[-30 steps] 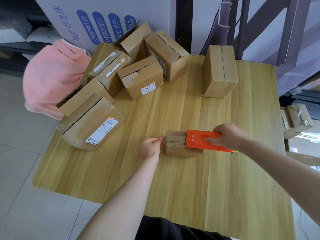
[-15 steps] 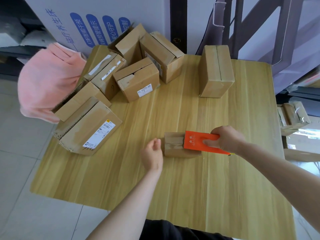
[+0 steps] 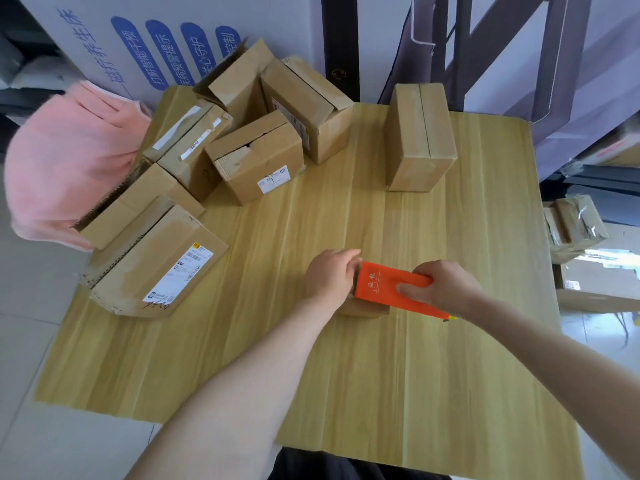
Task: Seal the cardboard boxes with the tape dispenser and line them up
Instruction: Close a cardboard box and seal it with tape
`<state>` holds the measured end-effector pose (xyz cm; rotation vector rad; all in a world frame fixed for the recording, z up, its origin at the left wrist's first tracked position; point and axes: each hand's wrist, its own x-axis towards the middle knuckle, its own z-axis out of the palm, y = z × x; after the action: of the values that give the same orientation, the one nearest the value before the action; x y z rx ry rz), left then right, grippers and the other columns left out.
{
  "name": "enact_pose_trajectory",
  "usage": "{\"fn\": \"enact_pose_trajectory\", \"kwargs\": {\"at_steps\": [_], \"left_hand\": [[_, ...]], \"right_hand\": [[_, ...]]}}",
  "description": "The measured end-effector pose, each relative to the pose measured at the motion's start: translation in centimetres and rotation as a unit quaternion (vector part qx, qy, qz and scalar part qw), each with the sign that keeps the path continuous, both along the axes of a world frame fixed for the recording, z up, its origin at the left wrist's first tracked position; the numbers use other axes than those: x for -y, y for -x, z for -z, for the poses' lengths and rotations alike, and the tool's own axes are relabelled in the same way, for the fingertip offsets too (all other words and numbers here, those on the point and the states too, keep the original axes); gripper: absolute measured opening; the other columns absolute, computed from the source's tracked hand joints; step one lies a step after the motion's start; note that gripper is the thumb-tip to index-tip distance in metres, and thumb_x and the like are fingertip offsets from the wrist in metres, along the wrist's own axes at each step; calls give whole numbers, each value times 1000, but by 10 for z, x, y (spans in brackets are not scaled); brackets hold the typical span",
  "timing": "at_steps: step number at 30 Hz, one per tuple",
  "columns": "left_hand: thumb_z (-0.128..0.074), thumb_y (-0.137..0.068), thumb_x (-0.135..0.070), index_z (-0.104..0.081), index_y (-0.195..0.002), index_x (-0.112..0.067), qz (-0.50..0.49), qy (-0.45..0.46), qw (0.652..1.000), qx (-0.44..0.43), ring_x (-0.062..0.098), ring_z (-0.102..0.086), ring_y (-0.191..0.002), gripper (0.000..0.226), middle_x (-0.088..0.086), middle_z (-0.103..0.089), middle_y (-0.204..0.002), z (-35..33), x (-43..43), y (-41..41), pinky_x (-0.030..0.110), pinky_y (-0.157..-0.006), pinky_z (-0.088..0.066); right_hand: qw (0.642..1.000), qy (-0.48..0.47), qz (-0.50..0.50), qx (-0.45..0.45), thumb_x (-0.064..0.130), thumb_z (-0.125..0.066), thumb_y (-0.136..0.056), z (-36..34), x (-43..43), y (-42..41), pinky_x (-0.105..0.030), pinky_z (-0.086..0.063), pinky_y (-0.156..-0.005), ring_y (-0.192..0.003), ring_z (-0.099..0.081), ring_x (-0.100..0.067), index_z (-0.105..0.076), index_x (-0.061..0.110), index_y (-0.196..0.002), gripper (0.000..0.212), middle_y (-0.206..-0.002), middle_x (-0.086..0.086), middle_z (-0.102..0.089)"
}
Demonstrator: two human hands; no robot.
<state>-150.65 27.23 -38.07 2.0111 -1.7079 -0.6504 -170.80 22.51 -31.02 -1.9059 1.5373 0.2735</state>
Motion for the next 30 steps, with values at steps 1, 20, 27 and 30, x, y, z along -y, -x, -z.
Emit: {"fn": "enact_pose_trajectory", "kwargs": {"at_steps": [1, 20, 27, 30], "left_hand": [[-43, -95, -20, -71, -109, -18, 16, 10, 999, 42, 23, -61, -96, 31, 0, -72, -100, 5, -1, 0, 33, -80, -45], [-20, -99, -39, -71, -75, -15, 12, -2, 979, 204, 22, -57, -71, 61, -2, -67, -69, 21, -1, 5, 32, -68, -40], [-28, -92, -55, -69, -95, -21, 55, 7, 978, 200, 19, -61, -91, 52, -6, -70, -91, 12, -6, 11, 33, -82, -42], [-30, -87, -64, -61, -109, -26, 111, -28, 972, 206, 16, -58, -102, 54, -10, -66, -105, 10, -6, 13, 35, -90, -40]], "right_hand": [[1000, -6, -5, 8, 53, -65, -79, 2, 2, 2, -25, -47, -52, -64, -60, -8, -67, 24, -78, 29, -71, 10, -63], [997, -50, -31, 55, 44, -72, -80, 29, 31, 95, -26, -41, -51, -57, -57, -8, -65, 28, -69, 21, -58, 10, -58], [994, -17, -84, -72, 62, -57, -80, 15, 31, 49, -25, -50, -46, -60, -64, -15, -67, 25, -80, 38, -74, 5, -64], [988, -10, -92, -124, 59, -58, -81, 2, 37, 27, -25, -46, -47, -61, -60, -16, -65, 18, -83, 42, -77, 2, -63]]}}
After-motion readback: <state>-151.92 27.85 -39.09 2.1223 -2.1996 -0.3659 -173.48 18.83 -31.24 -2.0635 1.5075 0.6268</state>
